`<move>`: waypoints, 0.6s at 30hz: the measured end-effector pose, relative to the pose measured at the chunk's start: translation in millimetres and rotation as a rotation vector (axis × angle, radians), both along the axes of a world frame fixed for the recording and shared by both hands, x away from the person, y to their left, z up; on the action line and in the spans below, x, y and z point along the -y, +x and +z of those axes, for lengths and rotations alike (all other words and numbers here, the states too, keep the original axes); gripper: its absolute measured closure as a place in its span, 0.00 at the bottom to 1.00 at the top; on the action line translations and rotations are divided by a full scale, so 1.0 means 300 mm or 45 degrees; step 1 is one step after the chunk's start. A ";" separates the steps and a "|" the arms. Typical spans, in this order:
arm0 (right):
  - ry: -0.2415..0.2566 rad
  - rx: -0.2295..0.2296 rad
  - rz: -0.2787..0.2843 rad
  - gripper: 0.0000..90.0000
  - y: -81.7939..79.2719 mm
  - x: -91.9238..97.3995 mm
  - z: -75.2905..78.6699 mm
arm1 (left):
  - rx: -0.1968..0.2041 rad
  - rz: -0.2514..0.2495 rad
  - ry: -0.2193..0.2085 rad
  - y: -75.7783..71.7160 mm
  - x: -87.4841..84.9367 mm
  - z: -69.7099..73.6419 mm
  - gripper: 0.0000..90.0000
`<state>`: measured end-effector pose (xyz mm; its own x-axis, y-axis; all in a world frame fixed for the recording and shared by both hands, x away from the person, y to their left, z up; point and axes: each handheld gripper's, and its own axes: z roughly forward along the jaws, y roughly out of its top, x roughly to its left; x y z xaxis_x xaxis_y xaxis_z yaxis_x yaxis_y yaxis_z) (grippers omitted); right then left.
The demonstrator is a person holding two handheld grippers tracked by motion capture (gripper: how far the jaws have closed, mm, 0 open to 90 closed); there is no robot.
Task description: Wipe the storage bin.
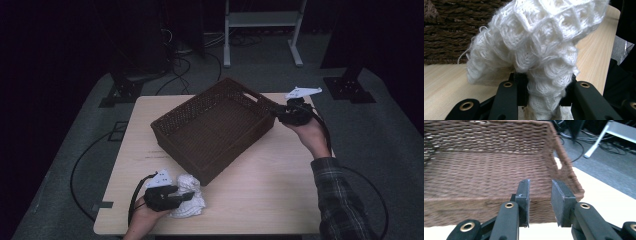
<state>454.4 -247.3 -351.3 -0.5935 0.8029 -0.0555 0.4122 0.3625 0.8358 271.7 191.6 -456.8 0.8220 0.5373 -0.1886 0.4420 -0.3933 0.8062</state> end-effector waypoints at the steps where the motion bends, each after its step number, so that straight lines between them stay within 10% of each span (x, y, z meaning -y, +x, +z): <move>1: -0.001 -0.003 -0.011 0.75 0.017 0.005 0.003 | -0.001 -0.001 0.001 0.000 0.000 0.000 0.75; 18: -0.039 -0.119 -0.111 0.72 0.279 0.009 -0.065 | 0.001 -0.014 -0.019 -0.003 -0.005 0.005 0.75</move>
